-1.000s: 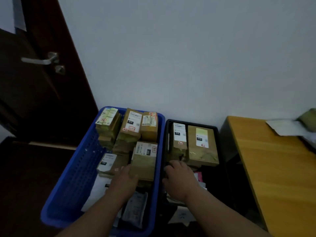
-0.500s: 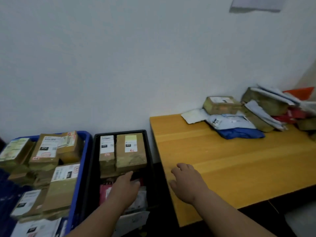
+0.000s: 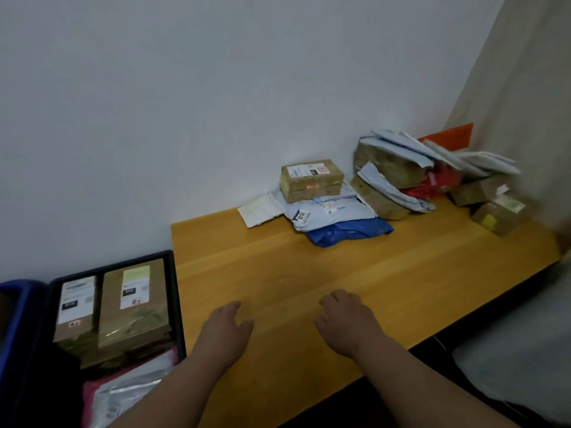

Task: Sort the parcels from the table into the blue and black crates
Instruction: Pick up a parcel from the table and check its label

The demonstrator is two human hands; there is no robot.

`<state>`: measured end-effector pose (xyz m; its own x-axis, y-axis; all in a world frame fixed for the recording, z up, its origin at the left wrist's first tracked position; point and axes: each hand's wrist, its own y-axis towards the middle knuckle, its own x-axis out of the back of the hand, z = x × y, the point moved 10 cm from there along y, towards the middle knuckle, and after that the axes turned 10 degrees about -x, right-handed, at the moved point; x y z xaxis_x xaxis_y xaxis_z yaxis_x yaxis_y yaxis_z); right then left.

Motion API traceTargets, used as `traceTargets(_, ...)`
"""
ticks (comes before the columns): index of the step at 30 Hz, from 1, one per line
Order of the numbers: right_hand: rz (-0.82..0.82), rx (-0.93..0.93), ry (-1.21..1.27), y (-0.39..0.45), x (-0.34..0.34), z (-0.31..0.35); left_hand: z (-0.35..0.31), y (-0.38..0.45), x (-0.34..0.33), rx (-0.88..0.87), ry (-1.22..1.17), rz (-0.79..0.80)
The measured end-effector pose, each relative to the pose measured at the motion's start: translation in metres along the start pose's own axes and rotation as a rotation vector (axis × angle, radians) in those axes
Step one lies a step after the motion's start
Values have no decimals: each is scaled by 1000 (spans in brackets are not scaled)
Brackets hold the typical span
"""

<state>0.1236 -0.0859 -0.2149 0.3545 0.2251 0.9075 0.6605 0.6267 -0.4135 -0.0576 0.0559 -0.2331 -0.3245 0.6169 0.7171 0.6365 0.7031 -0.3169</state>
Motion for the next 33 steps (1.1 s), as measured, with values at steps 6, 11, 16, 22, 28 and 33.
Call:
traceTargets(6, 25, -51, 25, 70, 27, -43, -49, 94, -18, -55, 5, 7)
traceTargets(11, -37, -80, 71, 134, 71, -69, -99, 159, -18, -90, -15, 9)
traceTargets(16, -91, -42, 148, 190, 99, -64, -130, 213, 7, -125, 59, -69)
traceTargets(22, -214, 68, 244, 272, 145, -48, -150, 280, 33, -80, 124, -194)
traceTargets(28, -169, 73, 530, 367, 176, -56, -172, 335, 37, 31, 104, -281)
traceTargets(33, 69, 38, 862, 420, 161, -65, -179, 370, 9, 124, -275, -251)
